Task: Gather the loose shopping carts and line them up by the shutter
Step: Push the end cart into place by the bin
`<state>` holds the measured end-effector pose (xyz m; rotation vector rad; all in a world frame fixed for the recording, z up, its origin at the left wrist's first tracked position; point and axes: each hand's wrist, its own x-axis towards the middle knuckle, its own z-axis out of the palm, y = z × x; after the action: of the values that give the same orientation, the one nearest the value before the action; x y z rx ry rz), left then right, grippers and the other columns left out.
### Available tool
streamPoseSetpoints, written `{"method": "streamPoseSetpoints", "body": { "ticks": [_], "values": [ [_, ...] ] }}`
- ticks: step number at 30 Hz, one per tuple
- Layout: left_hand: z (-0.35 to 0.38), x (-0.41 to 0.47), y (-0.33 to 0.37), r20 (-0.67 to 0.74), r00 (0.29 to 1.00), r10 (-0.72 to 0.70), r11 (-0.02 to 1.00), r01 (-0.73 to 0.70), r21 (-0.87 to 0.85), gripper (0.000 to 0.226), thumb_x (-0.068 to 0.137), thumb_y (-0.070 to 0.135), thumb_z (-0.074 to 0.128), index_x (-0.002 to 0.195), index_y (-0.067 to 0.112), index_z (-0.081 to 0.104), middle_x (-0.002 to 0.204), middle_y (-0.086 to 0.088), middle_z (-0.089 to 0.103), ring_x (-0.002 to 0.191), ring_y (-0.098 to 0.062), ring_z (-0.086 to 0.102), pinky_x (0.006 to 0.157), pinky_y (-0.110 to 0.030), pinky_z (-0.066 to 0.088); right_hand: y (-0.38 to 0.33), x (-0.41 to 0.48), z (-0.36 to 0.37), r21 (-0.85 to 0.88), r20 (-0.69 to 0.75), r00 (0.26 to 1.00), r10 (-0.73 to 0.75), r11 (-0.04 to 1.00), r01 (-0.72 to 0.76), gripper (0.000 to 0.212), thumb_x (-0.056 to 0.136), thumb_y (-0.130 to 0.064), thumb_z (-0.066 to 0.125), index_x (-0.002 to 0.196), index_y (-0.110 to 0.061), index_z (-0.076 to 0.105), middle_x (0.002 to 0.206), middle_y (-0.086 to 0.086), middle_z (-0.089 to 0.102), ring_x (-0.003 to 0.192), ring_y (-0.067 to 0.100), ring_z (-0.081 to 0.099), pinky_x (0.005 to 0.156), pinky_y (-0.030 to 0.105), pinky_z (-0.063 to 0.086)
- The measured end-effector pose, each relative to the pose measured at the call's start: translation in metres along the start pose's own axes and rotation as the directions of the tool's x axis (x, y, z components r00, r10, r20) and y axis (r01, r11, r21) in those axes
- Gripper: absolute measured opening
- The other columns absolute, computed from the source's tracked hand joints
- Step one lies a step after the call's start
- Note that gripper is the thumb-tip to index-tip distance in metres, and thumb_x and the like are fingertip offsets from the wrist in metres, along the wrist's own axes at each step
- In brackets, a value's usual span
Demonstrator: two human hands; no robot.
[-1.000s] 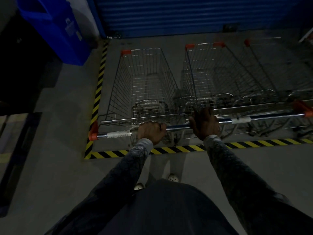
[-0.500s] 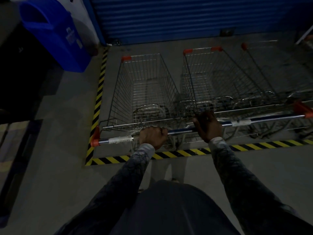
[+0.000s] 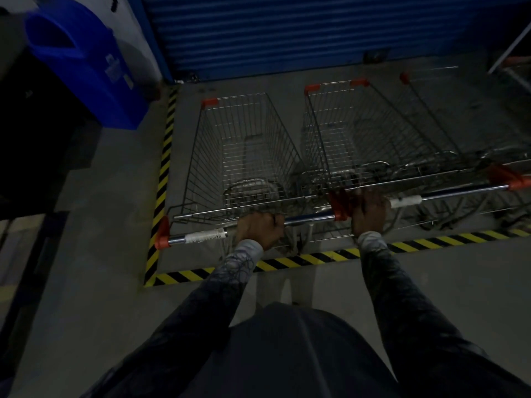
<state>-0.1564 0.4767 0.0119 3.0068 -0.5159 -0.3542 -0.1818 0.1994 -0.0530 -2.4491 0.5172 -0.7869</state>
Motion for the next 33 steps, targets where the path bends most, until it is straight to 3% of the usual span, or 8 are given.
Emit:
{"method": "streamPoseSetpoints", "body": {
  "ticks": [4,7,9,13,22,25,30,33],
  "values": [
    [-0.004,-0.001,0.002,-0.006,1.000,0.011,0.998,-0.011,0.058,0.042,0.103,0.040,0.032,0.110,0.017,0.067,0.110,-0.010,0.071,0.103,-0.033,0.065,0.085,-0.039,0.052,-0.022,-0.003,0.000,-0.274,0.173,0.981,-0.084,0.953,0.129,0.053,0.104,-0.062,0.031,0.107,-0.027,0.070,0.117,0.014,0.064,0.098,0.034,0.059,0.098,0.050,0.036],
    [-0.008,-0.002,0.003,-0.018,1.000,-0.003,0.998,0.004,0.055,0.041,0.103,0.038,0.034,0.110,0.016,0.067,0.112,-0.011,0.071,0.105,-0.034,0.065,0.088,-0.041,0.052,-0.025,0.003,0.002,-0.351,0.275,0.958,-0.077,0.920,0.175,0.047,0.102,-0.067,0.033,0.119,-0.039,0.068,0.145,0.010,0.048,0.109,0.030,0.061,0.104,0.052,0.035],
    [-0.010,0.000,0.003,-0.023,1.000,-0.009,0.999,0.010,0.048,0.041,0.103,0.038,0.035,0.109,0.015,0.068,0.111,-0.011,0.071,0.104,-0.034,0.065,0.089,-0.042,0.052,-0.027,0.006,0.000,-0.345,0.302,0.949,-0.093,0.917,0.199,0.043,0.104,-0.063,0.032,0.132,-0.046,0.061,0.151,0.010,0.043,0.113,0.032,0.063,0.106,0.057,0.035],
    [-0.010,0.004,0.002,0.005,1.000,-0.028,1.000,0.028,0.008,0.041,0.101,0.042,0.037,0.106,0.017,0.069,0.109,-0.009,0.071,0.102,-0.032,0.065,0.084,-0.038,0.051,-0.033,0.009,-0.006,-0.345,0.320,0.943,-0.094,0.915,0.208,0.056,0.104,-0.061,0.018,0.134,-0.043,0.061,0.147,0.013,0.046,0.110,0.034,0.065,0.103,0.056,0.039],
    [-0.005,0.003,0.001,0.001,1.000,-0.009,0.999,0.009,0.053,0.041,0.101,0.044,0.037,0.110,0.019,0.068,0.108,-0.008,0.071,0.100,-0.032,0.065,0.082,-0.038,0.052,-0.032,0.006,-0.005,-0.356,0.316,0.942,-0.117,0.905,0.231,0.045,0.106,-0.055,0.027,0.133,-0.043,0.061,0.138,0.014,0.050,0.106,0.033,0.061,0.100,0.049,0.037],
    [-0.005,0.002,0.001,-0.014,1.000,-0.006,0.999,0.007,0.052,0.040,0.103,0.041,0.034,0.110,0.019,0.067,0.107,-0.008,0.071,0.098,-0.031,0.066,0.081,-0.038,0.053,-0.031,0.006,-0.003,-0.353,0.291,0.950,-0.112,0.911,0.216,0.048,0.106,-0.054,0.024,0.130,-0.042,0.065,0.131,0.015,0.055,0.098,0.034,0.063,0.096,0.048,0.038],
    [0.000,0.005,0.000,-0.017,1.000,0.003,1.000,-0.003,0.012,0.042,0.102,0.043,0.032,0.107,0.021,0.067,0.103,-0.007,0.072,0.094,-0.031,0.067,0.072,-0.034,0.044,-0.036,0.003,-0.004,-0.271,0.204,0.968,-0.145,0.942,0.198,0.049,0.107,-0.047,0.026,0.119,-0.037,0.073,0.113,0.014,0.067,0.102,0.036,0.063,0.093,0.051,0.042],
    [0.004,0.005,0.000,-0.047,0.997,-0.058,0.998,0.056,-0.040,0.045,0.100,0.044,0.032,0.098,0.017,0.068,0.096,-0.007,0.072,0.089,-0.031,0.067,0.069,-0.033,0.043,-0.038,0.001,-0.001,-0.287,0.186,0.976,-0.114,0.944,0.165,0.058,0.106,-0.054,0.018,0.120,-0.035,0.072,0.110,0.013,0.061,0.101,0.033,0.056,0.095,0.052,0.039]
  ]
}}
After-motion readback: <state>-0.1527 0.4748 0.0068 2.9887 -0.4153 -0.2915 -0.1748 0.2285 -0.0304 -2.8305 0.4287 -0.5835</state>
